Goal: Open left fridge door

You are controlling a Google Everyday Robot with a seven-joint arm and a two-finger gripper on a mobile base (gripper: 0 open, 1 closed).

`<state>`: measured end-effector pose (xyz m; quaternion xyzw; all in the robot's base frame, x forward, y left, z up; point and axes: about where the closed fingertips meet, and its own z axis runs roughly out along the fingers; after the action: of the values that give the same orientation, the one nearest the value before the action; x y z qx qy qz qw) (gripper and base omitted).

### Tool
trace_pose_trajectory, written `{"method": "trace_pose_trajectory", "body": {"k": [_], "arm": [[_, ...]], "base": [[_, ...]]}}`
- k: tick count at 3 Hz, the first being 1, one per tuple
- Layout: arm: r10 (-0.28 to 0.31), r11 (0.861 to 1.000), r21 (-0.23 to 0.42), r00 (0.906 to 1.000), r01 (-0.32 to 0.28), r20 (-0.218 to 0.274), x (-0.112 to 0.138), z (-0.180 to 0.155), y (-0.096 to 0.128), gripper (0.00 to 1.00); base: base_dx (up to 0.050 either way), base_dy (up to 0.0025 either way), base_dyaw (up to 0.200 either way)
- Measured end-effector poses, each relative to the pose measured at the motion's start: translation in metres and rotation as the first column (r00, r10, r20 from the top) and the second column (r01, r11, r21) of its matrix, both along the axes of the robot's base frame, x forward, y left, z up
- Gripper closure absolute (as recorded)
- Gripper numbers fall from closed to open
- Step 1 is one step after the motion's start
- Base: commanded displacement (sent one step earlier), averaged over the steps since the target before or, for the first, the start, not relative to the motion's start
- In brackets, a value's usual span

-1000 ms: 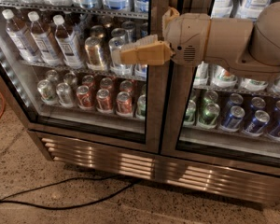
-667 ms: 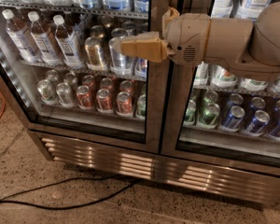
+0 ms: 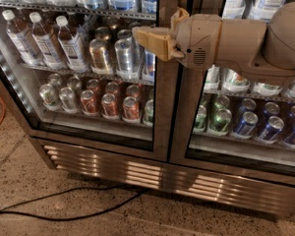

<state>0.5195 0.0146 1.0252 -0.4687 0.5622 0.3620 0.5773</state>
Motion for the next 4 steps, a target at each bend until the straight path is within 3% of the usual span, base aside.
{"method": "trace_pose_trajectory", "body": {"k": [1,4], "arm": [[0.000,1.000,0.000,1.0000,0.000,0.000,0.0000,0.0000,0.0001,1.00],[0.000,1.000,0.000,1.0000,0.000,0.000,0.0000,0.0000,0.0001,1.00]], "base": [[0.000,0.00000,0.000],[-0.049,-0.00002,0.000]]}}
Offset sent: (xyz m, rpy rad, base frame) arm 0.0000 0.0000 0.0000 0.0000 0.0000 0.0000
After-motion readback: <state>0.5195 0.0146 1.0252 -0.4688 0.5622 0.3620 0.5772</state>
